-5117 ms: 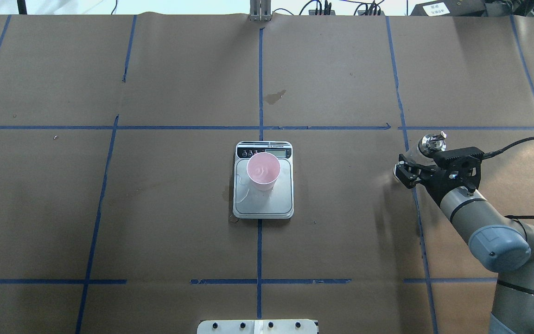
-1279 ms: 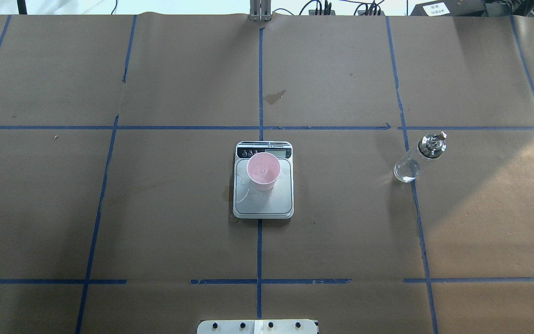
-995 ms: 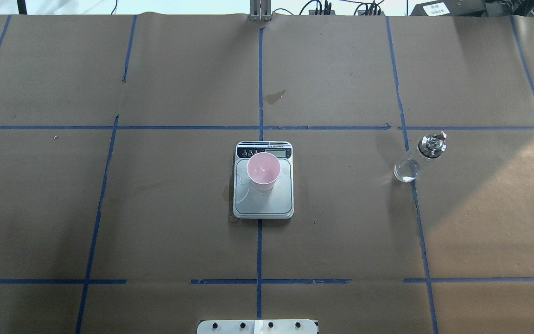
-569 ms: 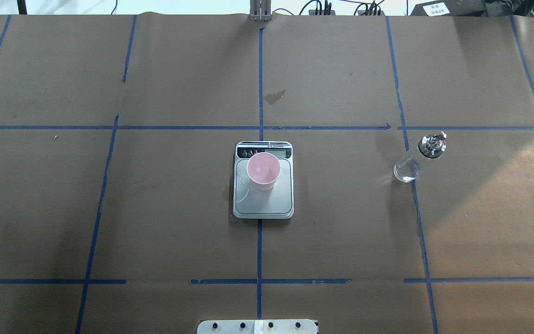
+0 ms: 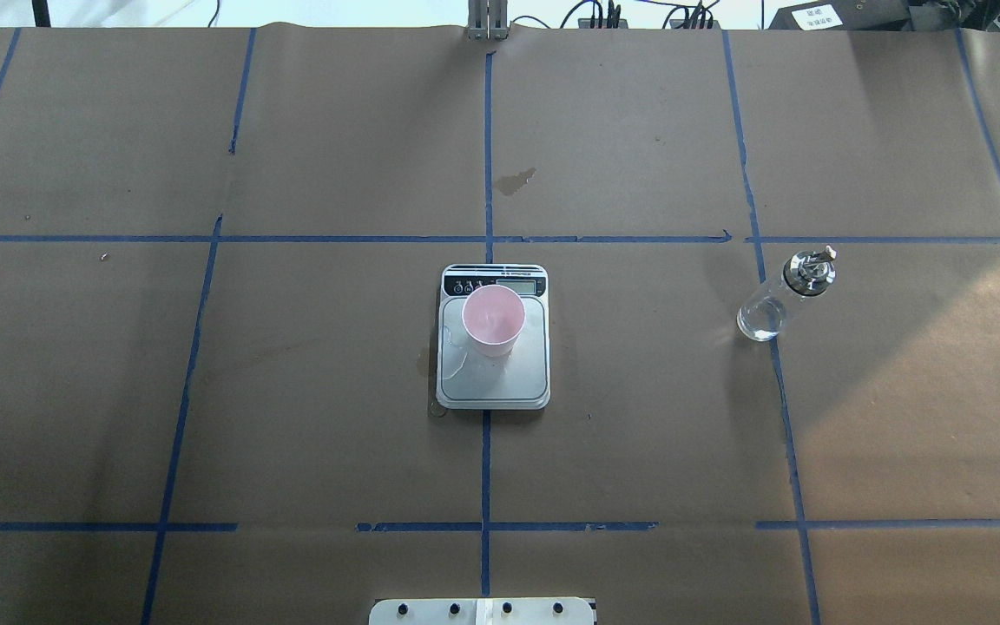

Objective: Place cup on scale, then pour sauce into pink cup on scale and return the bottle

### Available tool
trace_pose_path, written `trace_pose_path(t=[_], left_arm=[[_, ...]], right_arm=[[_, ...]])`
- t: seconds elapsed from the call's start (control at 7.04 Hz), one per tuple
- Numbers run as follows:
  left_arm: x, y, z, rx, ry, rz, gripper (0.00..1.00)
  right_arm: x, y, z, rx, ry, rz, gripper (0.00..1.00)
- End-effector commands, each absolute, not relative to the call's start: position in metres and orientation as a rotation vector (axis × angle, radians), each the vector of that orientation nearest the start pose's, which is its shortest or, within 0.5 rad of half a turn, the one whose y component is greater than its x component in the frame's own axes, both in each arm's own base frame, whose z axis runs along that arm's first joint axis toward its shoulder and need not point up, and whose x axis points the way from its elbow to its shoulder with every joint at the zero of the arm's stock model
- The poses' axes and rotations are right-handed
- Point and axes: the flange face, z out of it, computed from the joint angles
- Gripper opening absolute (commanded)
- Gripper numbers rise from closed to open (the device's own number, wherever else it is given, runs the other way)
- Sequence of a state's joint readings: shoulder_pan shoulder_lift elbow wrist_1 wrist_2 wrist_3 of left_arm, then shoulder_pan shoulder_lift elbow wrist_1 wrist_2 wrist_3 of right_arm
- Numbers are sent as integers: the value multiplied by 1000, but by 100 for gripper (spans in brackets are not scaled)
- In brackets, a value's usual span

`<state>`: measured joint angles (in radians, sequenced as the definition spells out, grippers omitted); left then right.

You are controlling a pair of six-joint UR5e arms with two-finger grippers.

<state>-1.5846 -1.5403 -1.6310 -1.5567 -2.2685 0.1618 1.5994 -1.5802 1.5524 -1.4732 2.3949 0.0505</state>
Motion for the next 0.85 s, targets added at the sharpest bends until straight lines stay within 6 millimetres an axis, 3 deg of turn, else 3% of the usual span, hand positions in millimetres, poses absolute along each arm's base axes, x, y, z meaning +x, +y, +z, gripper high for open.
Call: trace_pose_path(t=[0.0,0.71], left_arm=[[-77,-481,641,33,737,-13,100],[-76,-491,617,85,737,-4,100]], right_arm=[[74,-487,662,50,-826,48,100],[74,-489,658,60,-826,43,100]])
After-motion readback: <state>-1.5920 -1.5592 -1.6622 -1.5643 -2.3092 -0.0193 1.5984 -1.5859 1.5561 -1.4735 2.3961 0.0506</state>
